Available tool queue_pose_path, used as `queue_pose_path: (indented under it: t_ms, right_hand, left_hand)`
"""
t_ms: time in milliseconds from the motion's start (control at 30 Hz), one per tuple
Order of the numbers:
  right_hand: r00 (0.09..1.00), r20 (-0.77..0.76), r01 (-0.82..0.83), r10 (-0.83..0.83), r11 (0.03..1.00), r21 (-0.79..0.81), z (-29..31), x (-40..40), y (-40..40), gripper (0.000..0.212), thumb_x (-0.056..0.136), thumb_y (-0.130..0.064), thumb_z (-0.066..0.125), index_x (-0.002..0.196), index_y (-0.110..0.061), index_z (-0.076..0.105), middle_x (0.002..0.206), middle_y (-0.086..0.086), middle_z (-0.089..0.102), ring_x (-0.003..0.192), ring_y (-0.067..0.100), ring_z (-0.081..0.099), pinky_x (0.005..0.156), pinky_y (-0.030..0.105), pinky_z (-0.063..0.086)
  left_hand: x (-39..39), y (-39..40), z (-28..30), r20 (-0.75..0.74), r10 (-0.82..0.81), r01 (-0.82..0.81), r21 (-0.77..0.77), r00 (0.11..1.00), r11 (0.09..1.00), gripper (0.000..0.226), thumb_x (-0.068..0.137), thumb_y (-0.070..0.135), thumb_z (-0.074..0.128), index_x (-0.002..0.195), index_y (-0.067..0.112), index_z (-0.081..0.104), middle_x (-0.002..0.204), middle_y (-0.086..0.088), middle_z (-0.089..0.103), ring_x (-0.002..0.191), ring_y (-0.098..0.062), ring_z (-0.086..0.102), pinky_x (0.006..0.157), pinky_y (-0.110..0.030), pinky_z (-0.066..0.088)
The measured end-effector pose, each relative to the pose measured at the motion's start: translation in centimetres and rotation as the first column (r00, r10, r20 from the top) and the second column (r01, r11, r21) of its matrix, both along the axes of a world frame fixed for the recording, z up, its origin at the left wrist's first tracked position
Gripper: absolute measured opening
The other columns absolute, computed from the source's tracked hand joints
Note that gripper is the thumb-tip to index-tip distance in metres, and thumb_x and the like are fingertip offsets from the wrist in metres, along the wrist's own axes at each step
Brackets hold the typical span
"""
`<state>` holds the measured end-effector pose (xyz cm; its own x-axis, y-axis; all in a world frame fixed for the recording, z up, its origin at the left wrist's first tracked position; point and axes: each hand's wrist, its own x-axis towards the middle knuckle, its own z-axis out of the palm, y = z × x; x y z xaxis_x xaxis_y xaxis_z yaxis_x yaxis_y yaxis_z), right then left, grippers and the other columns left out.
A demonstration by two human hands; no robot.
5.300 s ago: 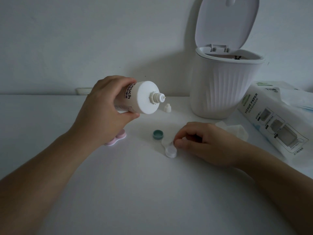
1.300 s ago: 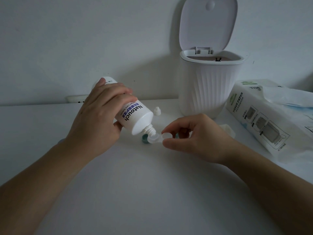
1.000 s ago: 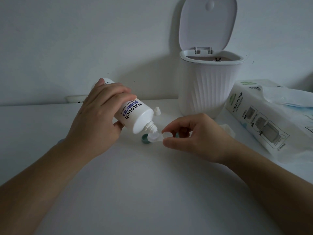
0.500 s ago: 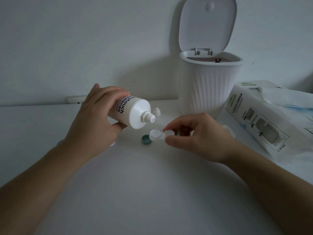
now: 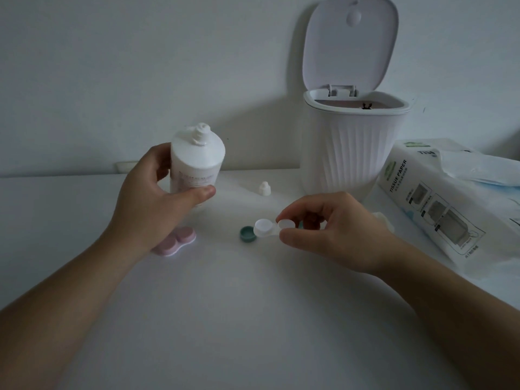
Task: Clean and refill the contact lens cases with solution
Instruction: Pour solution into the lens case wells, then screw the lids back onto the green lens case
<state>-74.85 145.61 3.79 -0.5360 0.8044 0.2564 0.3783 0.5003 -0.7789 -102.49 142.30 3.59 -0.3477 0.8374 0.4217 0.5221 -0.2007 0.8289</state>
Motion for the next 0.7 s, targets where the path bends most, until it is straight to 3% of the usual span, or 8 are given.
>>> queue_pose_path:
  t_ms: [100, 167, 300, 400, 533, 567, 633, 700]
  right_hand:
    - [1.0, 0.009, 0.007, -0.007, 1.0, 0.004, 0.02, 0.03, 0.02, 0.006, 0.08, -0.03, 0.08, 0.085, -0.029, 0.078, 0.063, -0.011, 0.06, 0.057, 0.002, 0.048, 0.057, 0.011, 0.039]
    - [1.0, 0.011, -0.003, 0.003, 1.0, 0.003, 0.08, 0.03, 0.01, 0.007, 0.079, -0.03, 0.08, 0.086, -0.029, 0.078, 0.068, -0.003, 0.064, 0.058, 0.004, 0.049, 0.057, 0.012, 0.04]
    - [1.0, 0.013, -0.007, 0.007, 1.0, 0.005, 0.04, 0.03, 0.04, 0.008, 0.079, -0.032, 0.079, 0.086, -0.03, 0.078, 0.069, -0.001, 0.065, 0.059, 0.004, 0.049, 0.057, 0.013, 0.04]
    - [1.0, 0.021, -0.008, 0.008, 1.0, 0.001, -0.01, 0.08, 0.14, 0.008, 0.079, -0.034, 0.079, 0.086, -0.031, 0.077, 0.069, -0.003, 0.064, 0.059, 0.004, 0.049, 0.057, 0.014, 0.039]
    - [1.0, 0.013, -0.007, 0.007, 1.0, -0.001, -0.01, 0.05, 0.1, 0.008, 0.079, -0.032, 0.079, 0.086, -0.03, 0.078, 0.069, 0.0, 0.064, 0.059, 0.004, 0.048, 0.058, 0.014, 0.039]
    - [1.0, 0.012, -0.004, 0.005, 1.0, -0.002, 0.0, 0.04, 0.09, 0.008, 0.079, -0.032, 0.079, 0.086, -0.029, 0.078, 0.069, 0.0, 0.064, 0.059, 0.004, 0.048, 0.058, 0.014, 0.04]
    - [1.0, 0.008, -0.001, 0.001, 1.0, -0.009, 0.06, 0.1, 0.06, 0.008, 0.079, -0.032, 0.079, 0.086, -0.03, 0.078, 0.066, -0.003, 0.063, 0.058, 0.004, 0.048, 0.057, 0.014, 0.04]
    - [1.0, 0.009, 0.001, -0.001, 1.0, -0.01, 0.13, 0.17, 0.06, 0.008, 0.079, -0.032, 0.079, 0.087, -0.031, 0.078, 0.069, -0.001, 0.064, 0.059, 0.005, 0.049, 0.057, 0.015, 0.04]
  left_hand:
    - [0.18, 0.01, 0.17, 0.061, 0.027, -0.026, -0.002, 0.998, 1.0, 0.051, 0.07, 0.04, 0.088, 0.113, 0.046, 0.06, 0.11, 0.026, 0.069, 0.086, -0.025, 0.07, 0.056, -0.031, 0.049]
    - [0.34, -0.05, 0.27, 0.122, 0.04, -0.035, -0.044, 0.992, 0.998, 0.047, 0.069, 0.042, 0.086, 0.109, 0.045, 0.062, 0.108, 0.023, 0.071, 0.073, -0.028, 0.071, 0.046, -0.025, 0.045]
    - [0.81, -0.31, 0.57, 0.233, 0.067, -0.043, -0.11, 0.97, 0.993, 0.04, 0.07, 0.043, 0.086, 0.104, 0.044, 0.065, 0.108, 0.024, 0.07, 0.056, -0.033, 0.072, 0.045, -0.041, 0.048]
    - [0.89, -0.41, 0.72, 0.256, 0.062, -0.025, -0.142, 0.965, 0.99, 0.037, 0.072, 0.047, 0.083, 0.104, 0.042, 0.066, 0.107, 0.02, 0.072, 0.047, -0.045, 0.067, 0.047, -0.042, 0.047]
    - [0.7, -0.21, 0.38, 0.154, 0.035, -0.021, -0.093, 0.987, 0.995, 0.05, 0.076, 0.051, 0.082, 0.12, 0.049, 0.059, 0.109, 0.019, 0.073, 0.066, -0.036, 0.072, 0.043, -0.033, 0.048]
    - [0.75, -0.15, 0.28, 0.114, 0.037, -0.031, -0.053, 0.993, 0.998, 0.059, 0.076, 0.051, 0.082, 0.127, 0.051, 0.054, 0.114, 0.02, 0.072, 0.077, -0.031, 0.074, 0.048, -0.031, 0.05]
    - [0.67, -0.11, 0.07, -0.003, 0.101, -0.101, 0.064, 0.995, 0.993, 0.083, 0.072, 0.056, 0.083, 0.144, 0.046, 0.042, 0.13, 0.023, 0.063, 0.105, -0.013, 0.068, 0.074, -0.025, 0.052]
    - [0.68, -0.41, 0.05, -0.093, 0.178, -0.158, 0.19, 0.98, 0.969, 0.097, 0.069, 0.06, 0.083, 0.15, 0.036, 0.036, 0.137, 0.018, 0.051, 0.115, -0.006, 0.056, 0.09, -0.018, 0.044]
